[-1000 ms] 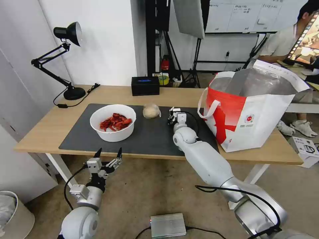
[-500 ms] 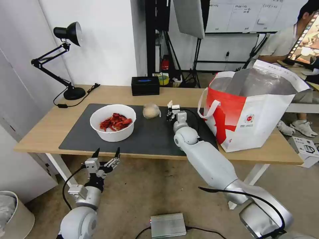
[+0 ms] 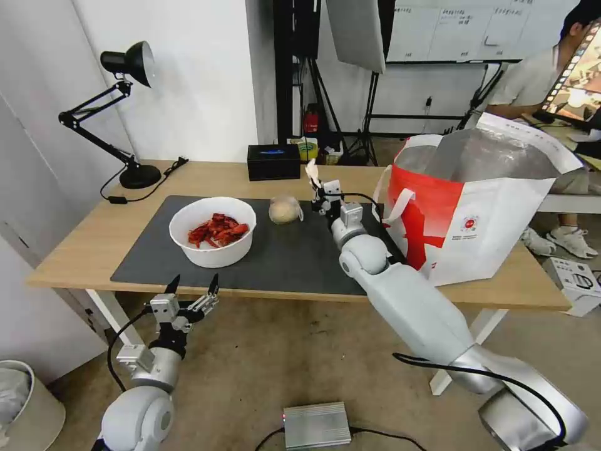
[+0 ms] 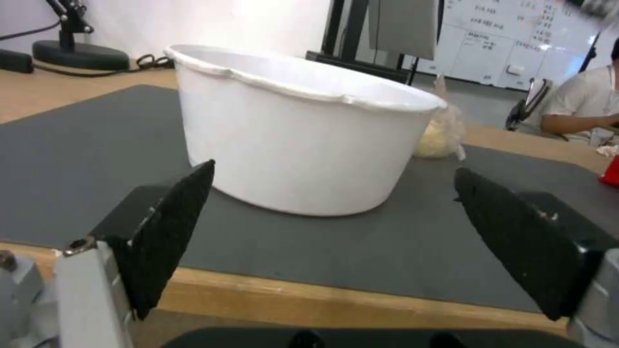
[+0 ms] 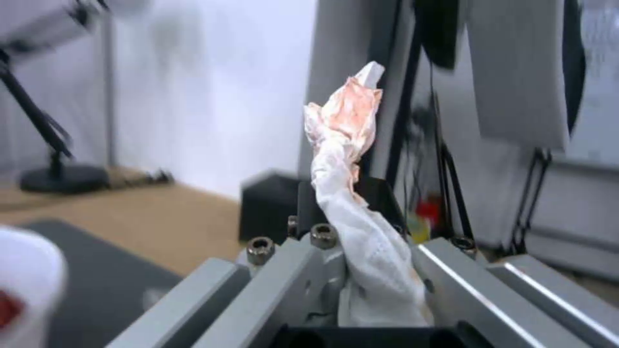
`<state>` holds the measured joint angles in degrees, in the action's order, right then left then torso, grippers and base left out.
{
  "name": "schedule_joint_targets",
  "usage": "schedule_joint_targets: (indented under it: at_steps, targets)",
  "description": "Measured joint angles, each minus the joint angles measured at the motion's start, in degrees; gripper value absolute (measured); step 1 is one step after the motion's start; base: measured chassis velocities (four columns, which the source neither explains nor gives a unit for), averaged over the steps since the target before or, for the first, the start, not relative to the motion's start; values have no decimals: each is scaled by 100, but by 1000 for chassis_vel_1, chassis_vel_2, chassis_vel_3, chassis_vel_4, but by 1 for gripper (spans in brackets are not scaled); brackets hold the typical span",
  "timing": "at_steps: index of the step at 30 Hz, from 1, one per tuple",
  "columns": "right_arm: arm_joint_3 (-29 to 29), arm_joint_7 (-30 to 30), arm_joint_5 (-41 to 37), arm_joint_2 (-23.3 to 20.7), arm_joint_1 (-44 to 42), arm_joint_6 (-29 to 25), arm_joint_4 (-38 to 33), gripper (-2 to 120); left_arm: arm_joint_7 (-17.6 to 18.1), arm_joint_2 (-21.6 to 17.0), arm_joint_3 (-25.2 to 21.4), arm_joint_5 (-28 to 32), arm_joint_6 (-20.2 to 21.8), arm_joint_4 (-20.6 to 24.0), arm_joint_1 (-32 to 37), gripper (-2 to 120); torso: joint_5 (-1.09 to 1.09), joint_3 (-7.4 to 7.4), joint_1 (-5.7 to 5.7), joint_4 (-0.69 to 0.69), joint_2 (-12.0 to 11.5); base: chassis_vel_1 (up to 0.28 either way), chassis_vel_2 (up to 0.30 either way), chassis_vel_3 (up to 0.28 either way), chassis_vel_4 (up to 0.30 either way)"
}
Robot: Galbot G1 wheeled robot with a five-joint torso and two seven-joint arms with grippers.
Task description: Pick up the trash from the table and place it into the takeout bag.
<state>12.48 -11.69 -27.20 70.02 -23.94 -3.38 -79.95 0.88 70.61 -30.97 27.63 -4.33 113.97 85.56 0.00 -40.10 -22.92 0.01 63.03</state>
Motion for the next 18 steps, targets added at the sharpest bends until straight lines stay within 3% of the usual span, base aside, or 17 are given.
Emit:
schedule_joint_targets:
  at_steps: [8,18]
  targets:
    - [-20,61,87,-525,-58,-271,-730,0,2,-52,5,-2,13,15,-10,100,0,0,0,-1,0,0,0,0,0]
    - [-870,300,323,-1250,-475,-797,-1325,0,3,-45,68,-65,17,15,19,100,1,0,0,-1,0,0,0,0,0]
